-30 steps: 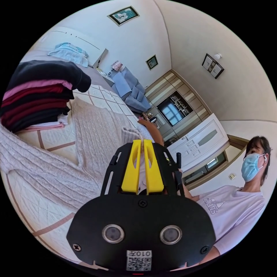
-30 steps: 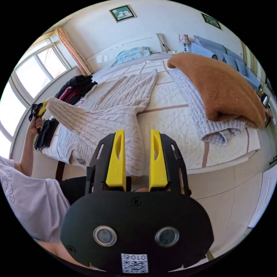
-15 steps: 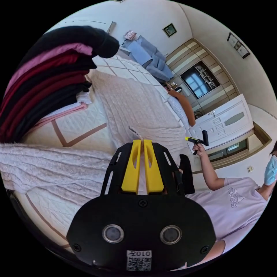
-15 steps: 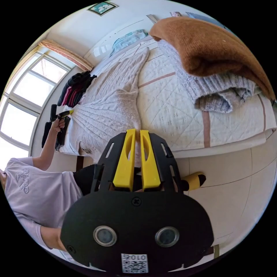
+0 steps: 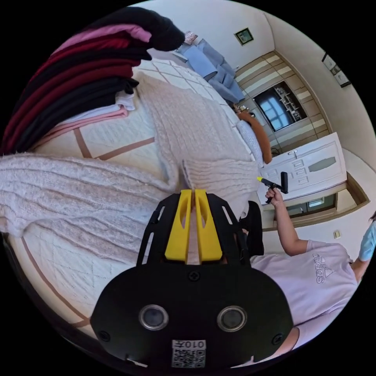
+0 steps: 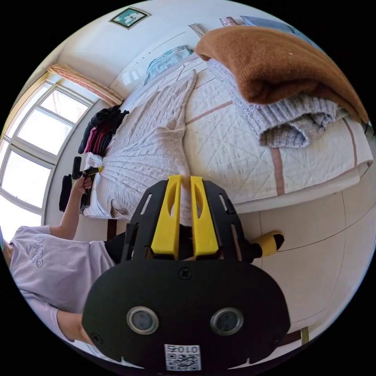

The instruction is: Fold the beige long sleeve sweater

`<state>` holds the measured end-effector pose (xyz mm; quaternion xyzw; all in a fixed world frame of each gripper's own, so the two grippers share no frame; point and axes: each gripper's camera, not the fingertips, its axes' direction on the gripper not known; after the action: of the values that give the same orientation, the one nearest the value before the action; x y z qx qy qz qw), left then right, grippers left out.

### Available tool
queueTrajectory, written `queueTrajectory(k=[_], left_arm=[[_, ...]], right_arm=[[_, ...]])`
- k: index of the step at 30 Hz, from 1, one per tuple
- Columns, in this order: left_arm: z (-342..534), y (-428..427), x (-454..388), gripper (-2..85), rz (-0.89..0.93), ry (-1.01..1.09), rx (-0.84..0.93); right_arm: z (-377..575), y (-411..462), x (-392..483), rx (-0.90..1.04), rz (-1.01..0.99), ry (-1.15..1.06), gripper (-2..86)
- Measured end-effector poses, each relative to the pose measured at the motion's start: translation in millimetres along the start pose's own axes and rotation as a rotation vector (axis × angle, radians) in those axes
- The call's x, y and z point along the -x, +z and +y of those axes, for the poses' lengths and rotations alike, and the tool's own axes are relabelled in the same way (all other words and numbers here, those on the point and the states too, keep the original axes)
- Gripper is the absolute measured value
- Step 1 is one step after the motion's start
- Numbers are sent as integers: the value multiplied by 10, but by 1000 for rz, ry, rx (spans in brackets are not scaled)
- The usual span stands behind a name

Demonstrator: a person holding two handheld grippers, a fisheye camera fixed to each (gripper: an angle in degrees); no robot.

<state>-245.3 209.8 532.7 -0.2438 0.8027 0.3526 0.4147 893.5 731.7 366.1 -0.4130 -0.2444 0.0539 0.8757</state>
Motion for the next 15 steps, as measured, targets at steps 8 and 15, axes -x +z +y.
queueTrajectory(k=[8,15], left_arm=[[90,94,-77,20,-66,37,47],[714,-323,-291,78,-214,13,-138]], right_arm=[[208,-157,593,-113,196,-36,54],[405,-103,917,-126,366,34,58]])
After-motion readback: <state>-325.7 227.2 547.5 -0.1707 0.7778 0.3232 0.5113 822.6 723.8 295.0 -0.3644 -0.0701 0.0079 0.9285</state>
